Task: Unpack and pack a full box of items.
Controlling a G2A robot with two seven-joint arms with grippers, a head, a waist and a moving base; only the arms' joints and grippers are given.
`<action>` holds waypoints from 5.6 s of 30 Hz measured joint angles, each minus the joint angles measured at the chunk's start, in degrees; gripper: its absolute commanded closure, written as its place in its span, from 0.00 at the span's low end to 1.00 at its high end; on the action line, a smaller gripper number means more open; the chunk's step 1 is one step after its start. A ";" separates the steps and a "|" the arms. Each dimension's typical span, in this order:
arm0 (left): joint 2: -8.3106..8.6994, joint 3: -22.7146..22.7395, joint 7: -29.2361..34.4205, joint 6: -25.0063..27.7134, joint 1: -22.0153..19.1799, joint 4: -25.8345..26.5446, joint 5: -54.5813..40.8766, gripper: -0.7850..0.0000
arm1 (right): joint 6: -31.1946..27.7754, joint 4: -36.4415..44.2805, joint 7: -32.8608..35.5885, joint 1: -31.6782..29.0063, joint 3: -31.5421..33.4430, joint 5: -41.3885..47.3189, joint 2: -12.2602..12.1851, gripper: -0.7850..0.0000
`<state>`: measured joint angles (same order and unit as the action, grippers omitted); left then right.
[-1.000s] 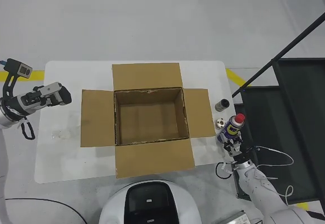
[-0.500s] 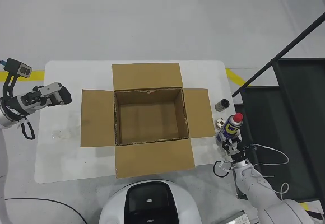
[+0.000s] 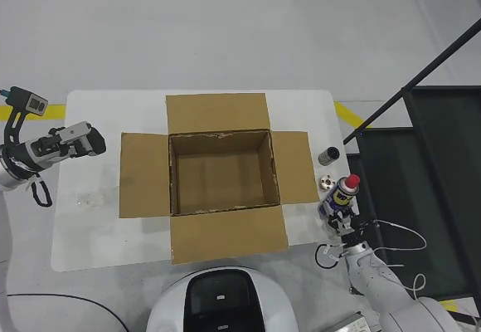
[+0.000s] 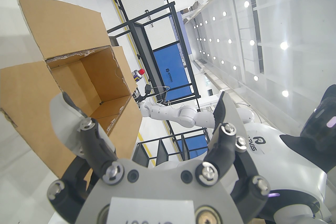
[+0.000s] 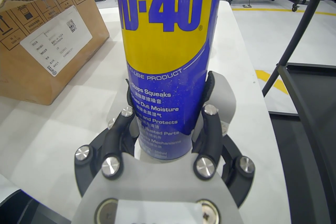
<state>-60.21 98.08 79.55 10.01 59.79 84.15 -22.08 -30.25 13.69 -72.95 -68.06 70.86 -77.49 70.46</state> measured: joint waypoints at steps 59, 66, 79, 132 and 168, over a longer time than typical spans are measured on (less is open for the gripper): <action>0.00 0.00 0.00 0.00 0.00 0.00 0.00 0.00 | -2.93 7.08 1.91 -4.29 -0.09 4.45 -3.02 0.00; 0.00 0.00 0.00 0.00 0.00 0.00 0.00 0.00 | -2.89 6.61 4.72 -1.57 -0.85 4.41 -2.44 0.00; 0.00 0.00 0.00 0.00 0.00 0.00 0.00 0.00 | -1.40 4.97 3.44 -0.22 -1.63 4.40 -1.88 1.00; 0.00 0.00 0.00 0.00 0.00 0.00 0.00 0.00 | 11.18 74.25 28.24 -26.18 11.68 -5.70 -10.80 1.00; 0.00 0.00 0.00 0.00 0.00 0.00 0.00 0.00 | 2.88 100.50 76.08 -20.20 5.39 -13.01 -10.63 1.00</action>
<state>-60.21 98.08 79.55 10.01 59.79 84.15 -22.08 -27.37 114.19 3.13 -88.26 76.25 -90.50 59.83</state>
